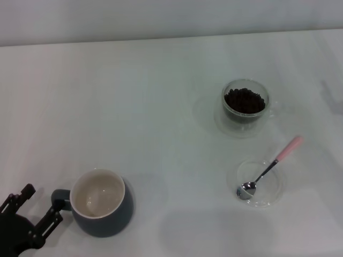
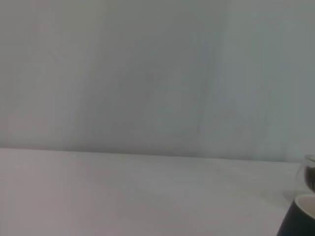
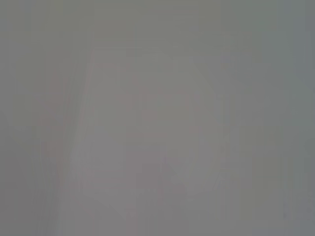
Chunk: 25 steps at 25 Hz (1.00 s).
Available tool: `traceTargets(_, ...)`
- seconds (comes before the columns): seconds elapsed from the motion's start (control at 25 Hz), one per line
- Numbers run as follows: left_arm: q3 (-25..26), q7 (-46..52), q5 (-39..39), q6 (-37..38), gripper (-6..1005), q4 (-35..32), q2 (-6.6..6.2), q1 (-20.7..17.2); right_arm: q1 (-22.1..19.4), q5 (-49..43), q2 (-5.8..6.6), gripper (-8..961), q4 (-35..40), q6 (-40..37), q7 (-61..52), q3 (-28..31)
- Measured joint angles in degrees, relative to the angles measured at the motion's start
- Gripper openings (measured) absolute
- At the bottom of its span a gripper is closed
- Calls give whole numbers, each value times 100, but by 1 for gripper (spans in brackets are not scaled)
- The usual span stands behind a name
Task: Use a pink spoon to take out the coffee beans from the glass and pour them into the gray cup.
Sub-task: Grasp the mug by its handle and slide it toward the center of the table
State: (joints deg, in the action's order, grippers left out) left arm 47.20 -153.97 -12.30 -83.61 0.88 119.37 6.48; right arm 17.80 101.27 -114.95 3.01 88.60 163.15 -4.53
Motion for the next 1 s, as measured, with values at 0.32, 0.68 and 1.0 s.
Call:
traceTargets(0.32, 0, 4, 46, 13, 737, 0, -2, 96, -1, -2, 0, 742, -62, 0, 9, -6)
traceTargets(0.68, 2, -13, 131, -30, 364, 59, -2, 93, 8, -10, 0, 742, -72, 6, 3, -22)
traceTargets(1.0, 0, -37, 189, 13, 269, 201, -12, 126, -1, -24, -8, 742, -73, 40, 1, -30)
